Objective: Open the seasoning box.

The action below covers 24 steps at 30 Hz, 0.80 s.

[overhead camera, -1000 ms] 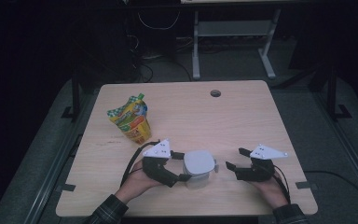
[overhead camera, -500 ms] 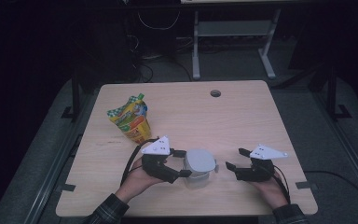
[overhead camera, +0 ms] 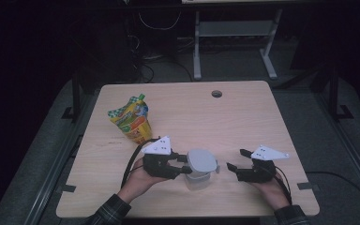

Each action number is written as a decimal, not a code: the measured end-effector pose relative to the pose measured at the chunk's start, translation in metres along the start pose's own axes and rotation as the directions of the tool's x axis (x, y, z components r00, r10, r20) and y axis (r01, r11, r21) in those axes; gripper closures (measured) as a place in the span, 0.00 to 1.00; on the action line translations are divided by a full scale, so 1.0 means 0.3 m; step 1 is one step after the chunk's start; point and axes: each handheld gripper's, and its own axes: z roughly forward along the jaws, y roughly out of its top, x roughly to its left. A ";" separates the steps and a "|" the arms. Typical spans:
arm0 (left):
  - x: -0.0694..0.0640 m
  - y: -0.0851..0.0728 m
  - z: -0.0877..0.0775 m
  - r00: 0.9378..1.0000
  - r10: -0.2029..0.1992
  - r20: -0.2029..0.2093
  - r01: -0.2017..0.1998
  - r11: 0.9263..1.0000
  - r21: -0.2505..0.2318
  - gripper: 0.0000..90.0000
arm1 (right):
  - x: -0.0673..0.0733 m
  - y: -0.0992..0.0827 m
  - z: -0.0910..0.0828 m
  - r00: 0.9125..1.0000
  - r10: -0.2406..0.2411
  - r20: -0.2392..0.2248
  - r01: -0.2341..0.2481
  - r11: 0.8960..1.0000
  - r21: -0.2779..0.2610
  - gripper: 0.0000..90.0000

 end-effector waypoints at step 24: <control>0.004 0.050 0.014 0.998 0.012 0.055 -0.012 1.000 0.001 1.00 | 0.001 -0.002 0.001 1.000 0.005 -0.002 -0.005 1.000 0.004 0.24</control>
